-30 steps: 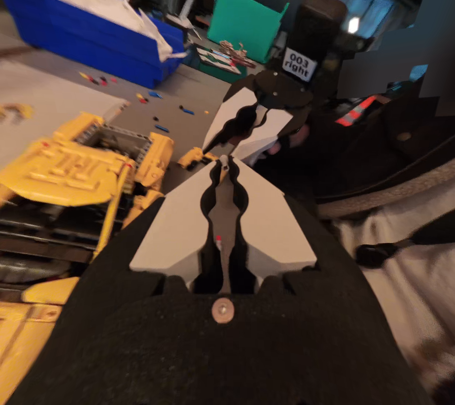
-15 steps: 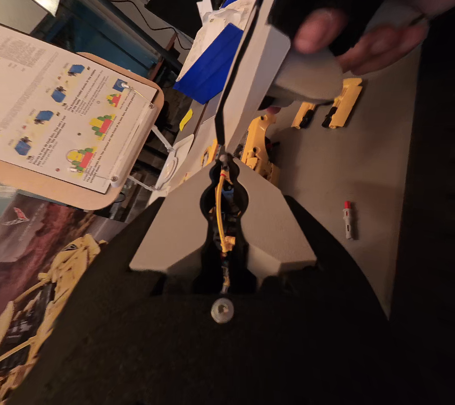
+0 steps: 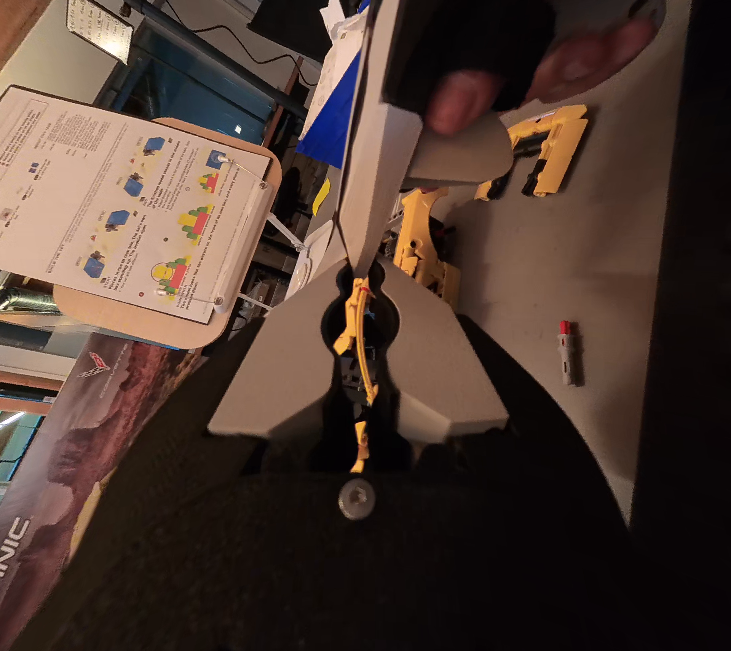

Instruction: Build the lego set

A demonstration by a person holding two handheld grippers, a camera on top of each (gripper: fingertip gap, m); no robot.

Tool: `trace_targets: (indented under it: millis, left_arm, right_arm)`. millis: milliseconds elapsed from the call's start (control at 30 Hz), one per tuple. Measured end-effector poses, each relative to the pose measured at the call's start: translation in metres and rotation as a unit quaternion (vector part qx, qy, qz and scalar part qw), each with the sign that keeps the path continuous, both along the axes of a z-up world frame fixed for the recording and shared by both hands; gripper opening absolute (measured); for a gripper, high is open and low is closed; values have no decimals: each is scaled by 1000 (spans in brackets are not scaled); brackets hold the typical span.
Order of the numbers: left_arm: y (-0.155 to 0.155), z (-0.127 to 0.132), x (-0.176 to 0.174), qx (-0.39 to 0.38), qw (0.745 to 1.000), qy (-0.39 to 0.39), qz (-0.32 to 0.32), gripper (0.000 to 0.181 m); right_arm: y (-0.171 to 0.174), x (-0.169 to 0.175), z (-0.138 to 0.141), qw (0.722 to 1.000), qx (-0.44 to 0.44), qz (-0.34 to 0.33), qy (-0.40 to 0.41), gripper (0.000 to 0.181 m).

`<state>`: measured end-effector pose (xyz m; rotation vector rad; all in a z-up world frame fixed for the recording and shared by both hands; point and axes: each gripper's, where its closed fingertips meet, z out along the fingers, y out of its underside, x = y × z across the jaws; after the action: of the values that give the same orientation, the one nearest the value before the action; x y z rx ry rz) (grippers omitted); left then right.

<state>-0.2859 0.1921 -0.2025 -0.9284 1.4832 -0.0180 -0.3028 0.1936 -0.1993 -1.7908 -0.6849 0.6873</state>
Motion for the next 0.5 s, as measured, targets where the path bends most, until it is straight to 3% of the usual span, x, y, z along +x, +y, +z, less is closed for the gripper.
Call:
trace_targets:
  millis: [233,333,433,500]
  left_arm:
    - [6,-1,-1,-67,997,-21,9,5]
    - [30,-5,-13,-134,989,-42,51,5]
    - [49,-9,-24,-267,957,-89,67,5]
    - [54,-11,-28,-348,929,-114,56,5]
  right_arm:
    - [4,11,10,999,21,2,26,33]
    - [25,68,12,997,34,-62,-6,37]
    - [44,127,-2,987,-5,-158,6,37]
    - [46,138,-11,982,-35,-181,37,36]
